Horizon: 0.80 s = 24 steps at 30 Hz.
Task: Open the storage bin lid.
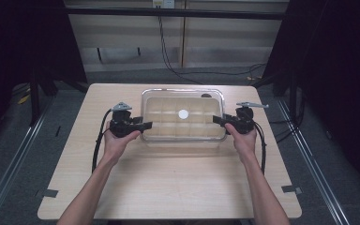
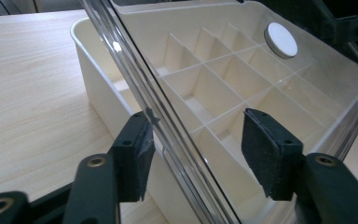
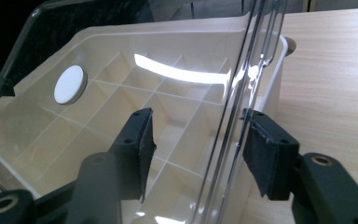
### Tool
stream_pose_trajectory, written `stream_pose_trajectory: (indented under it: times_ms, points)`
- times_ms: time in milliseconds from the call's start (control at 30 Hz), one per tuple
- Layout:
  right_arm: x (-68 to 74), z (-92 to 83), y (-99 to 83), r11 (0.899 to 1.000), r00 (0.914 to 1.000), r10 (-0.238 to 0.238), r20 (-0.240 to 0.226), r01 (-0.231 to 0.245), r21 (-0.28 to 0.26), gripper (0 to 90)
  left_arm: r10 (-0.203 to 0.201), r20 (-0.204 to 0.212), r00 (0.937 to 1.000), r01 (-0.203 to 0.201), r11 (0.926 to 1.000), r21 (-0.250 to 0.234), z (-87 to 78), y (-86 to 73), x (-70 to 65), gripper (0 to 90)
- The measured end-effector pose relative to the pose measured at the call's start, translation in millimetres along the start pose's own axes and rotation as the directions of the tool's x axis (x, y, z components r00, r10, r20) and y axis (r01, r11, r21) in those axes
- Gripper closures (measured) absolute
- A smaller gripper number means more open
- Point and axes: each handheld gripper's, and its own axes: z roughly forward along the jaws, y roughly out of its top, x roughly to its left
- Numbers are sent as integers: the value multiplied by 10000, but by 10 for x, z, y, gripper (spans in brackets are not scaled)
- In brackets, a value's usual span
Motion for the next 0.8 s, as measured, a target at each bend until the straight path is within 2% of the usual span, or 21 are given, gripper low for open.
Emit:
stream_pose_trajectory:
  times_ms: [67, 100, 300, 467, 667, 800]
  points:
    - [14, -16, 2, 9999, 10000, -30, 11, 30, -115, 476, -102, 74, 9999, 103, 9999, -120, -15, -13, 4, 478]
    - [25, -23, 6, 9999, 9999, -55, 91, 57, -137, 480, -26, 0, 10000, 26, 9999, -113, -24, -14, 1, 483]
    - [34, -37, 11, 9989, 9997, 230, 29, -228, -402, 518, -23, -167, 9999, 20, 9999, -162, -67, -20, -29, 505]
    - [32, -81, -20, 9975, 9991, 372, -209, -384, -594, 556, -211, -134, 9997, 204, 9985, -514, -93, -45, -12, 542]
    - [3, -109, -108, 9951, 9972, 575, -469, -610, -783, 573, -149, -92, 9998, 144, 9987, -498, -92, -42, -7, 548]
    - [33, -150, -86, 9970, 9989, 314, -360, -339, -703, 581, -229, 50, 9997, 231, 9977, -630, -128, -48, 3, 581]
